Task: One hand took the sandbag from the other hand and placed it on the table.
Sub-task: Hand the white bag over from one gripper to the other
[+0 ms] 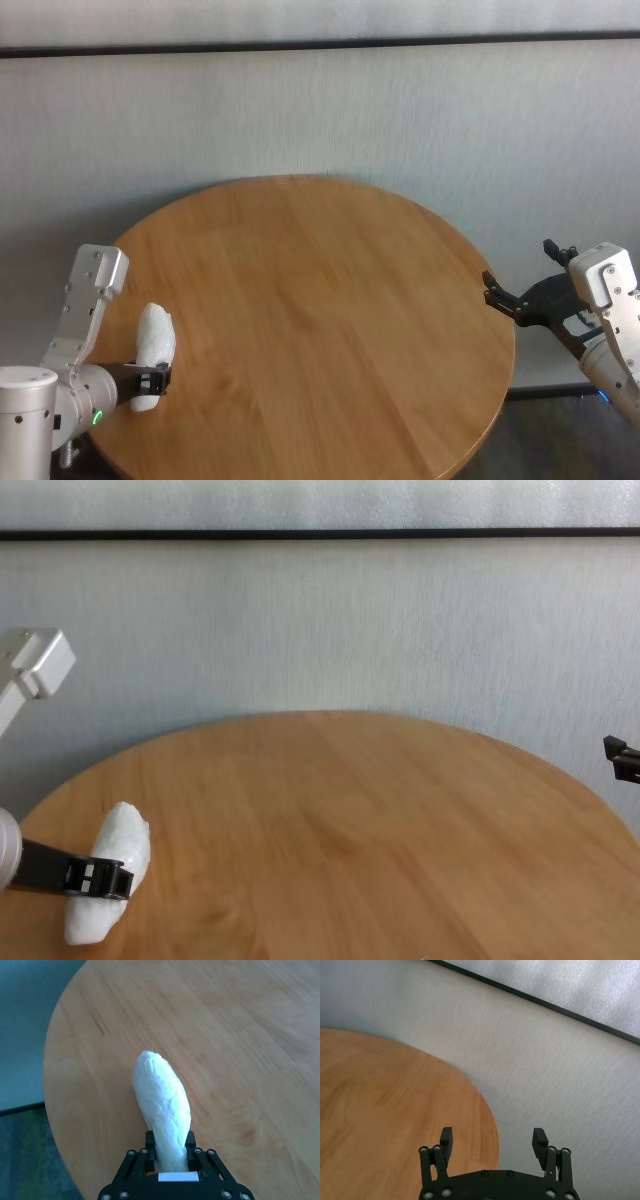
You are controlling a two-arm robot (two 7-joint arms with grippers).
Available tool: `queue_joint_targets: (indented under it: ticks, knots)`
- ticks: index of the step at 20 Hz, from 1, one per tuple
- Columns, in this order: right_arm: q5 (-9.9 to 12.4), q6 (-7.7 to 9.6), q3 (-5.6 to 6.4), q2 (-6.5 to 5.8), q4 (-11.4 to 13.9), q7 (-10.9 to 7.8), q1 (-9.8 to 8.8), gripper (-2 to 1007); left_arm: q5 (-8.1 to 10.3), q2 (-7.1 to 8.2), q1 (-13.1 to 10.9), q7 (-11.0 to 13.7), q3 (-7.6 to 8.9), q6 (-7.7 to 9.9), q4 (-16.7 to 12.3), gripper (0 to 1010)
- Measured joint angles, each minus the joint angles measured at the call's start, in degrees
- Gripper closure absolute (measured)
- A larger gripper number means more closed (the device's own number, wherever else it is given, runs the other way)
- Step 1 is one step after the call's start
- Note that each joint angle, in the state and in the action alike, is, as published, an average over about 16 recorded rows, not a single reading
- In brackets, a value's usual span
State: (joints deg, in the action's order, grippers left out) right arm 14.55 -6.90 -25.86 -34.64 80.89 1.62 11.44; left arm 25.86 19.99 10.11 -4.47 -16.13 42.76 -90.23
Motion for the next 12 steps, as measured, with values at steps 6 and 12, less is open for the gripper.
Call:
queue_joint_targets:
  ticks: [6,12]
  knots:
    - [0.00,0.00,0.00,0.00,0.00,0.00,0.00,5,-0.17,0.06,-0.03,0.31,-0.09,-0.11,-0.10,650]
    - [0.00,0.00,0.00,0.00,0.00,0.00,0.00,5,-1.52,0.65,-0.11,1.21,-1.17,-1.36,-0.49,650]
